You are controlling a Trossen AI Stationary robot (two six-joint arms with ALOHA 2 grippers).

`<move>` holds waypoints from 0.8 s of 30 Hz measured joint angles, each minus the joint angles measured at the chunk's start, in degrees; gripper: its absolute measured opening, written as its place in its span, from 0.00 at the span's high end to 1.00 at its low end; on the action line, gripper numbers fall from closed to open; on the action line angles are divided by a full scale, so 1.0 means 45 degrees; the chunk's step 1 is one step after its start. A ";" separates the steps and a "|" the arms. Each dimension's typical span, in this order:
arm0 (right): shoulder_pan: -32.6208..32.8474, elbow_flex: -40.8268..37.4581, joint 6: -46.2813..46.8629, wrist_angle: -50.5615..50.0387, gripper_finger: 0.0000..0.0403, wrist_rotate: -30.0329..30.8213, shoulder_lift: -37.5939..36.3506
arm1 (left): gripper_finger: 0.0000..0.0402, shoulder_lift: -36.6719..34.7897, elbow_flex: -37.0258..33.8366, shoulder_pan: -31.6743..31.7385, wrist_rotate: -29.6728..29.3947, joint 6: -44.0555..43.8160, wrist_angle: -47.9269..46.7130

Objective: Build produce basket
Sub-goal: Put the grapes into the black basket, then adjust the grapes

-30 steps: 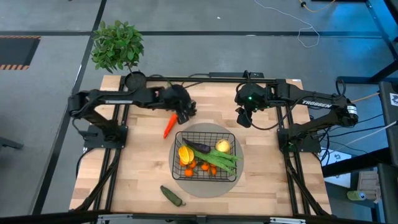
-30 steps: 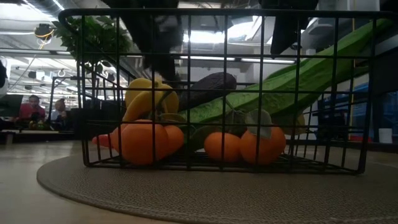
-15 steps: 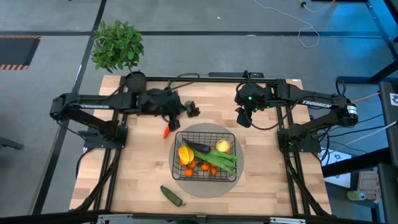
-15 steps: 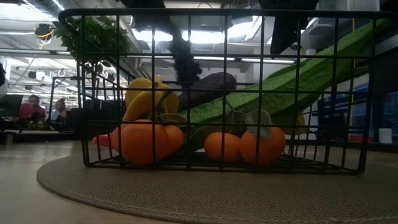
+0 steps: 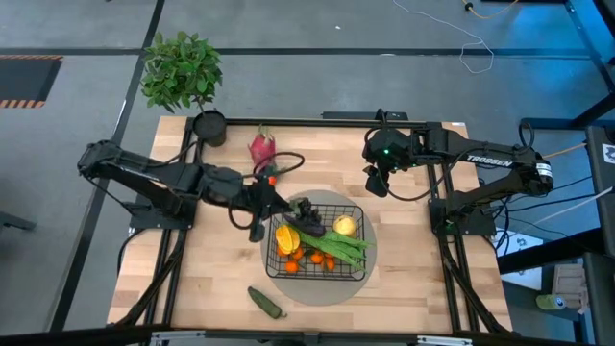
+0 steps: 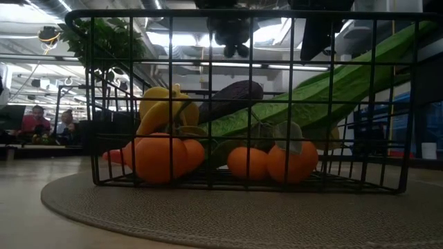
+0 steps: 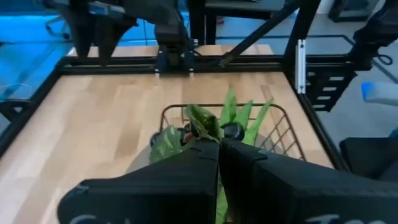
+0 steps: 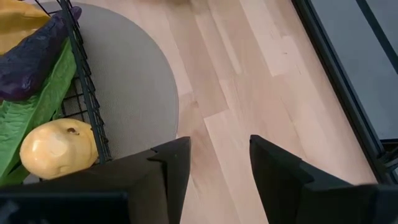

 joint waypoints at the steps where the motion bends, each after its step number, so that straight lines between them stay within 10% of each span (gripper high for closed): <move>1: 0.0000 0.0000 0.0000 0.0000 0.62 -0.0008 0.0000 | 1.00 0.0010 0.0000 -0.0070 -0.0009 -0.0096 -0.0006; 24: -0.0005 0.0000 0.0049 -0.0006 0.62 -0.0008 0.0000 | 0.71 0.0748 0.0015 -0.0245 0.0889 -0.1735 -0.0817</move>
